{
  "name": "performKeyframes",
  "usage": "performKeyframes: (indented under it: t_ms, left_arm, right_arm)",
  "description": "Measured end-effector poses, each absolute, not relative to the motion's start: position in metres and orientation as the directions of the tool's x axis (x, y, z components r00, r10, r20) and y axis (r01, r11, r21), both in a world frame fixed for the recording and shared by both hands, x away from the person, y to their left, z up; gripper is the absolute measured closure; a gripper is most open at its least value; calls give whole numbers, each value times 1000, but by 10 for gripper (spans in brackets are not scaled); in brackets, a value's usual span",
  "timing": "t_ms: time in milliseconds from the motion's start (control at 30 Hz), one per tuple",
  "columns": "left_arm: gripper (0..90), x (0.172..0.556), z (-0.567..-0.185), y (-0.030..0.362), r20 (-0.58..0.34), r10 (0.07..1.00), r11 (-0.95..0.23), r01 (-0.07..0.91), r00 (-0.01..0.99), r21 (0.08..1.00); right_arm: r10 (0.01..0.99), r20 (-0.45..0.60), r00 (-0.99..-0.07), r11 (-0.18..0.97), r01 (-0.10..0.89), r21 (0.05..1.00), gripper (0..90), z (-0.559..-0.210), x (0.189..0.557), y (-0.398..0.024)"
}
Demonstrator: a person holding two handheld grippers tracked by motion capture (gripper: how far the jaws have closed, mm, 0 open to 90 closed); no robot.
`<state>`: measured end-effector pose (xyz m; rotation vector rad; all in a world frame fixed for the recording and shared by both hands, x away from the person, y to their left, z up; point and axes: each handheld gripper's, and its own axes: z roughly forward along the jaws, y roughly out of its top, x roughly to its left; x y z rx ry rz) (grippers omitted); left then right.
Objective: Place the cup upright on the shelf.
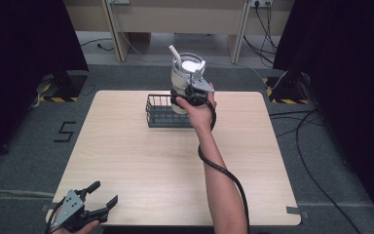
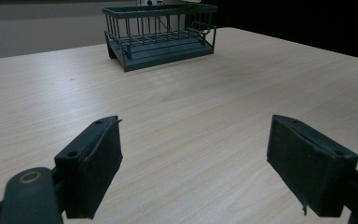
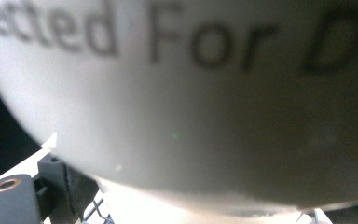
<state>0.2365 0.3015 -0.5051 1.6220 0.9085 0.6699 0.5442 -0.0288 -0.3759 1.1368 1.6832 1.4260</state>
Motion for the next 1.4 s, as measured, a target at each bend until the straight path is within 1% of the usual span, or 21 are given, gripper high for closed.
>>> performKeyframes:
  t_ms: [733,1200,1400]
  left_arm:
    - [175,237,-505,301,-50,836,-87,221,547,971]
    - [177,237,-505,302,-50,837,-86,222,545,971]
    - [178,237,-506,302,-52,836,-84,221,546,972]
  right_arm:
    - [916,59,-397,33,220,975,103,-375,566,-21]
    - [923,58,-380,45,257,965,103,-387,583,-16]
    - [924,50,-379,63,280,958,103,-398,589,-14]
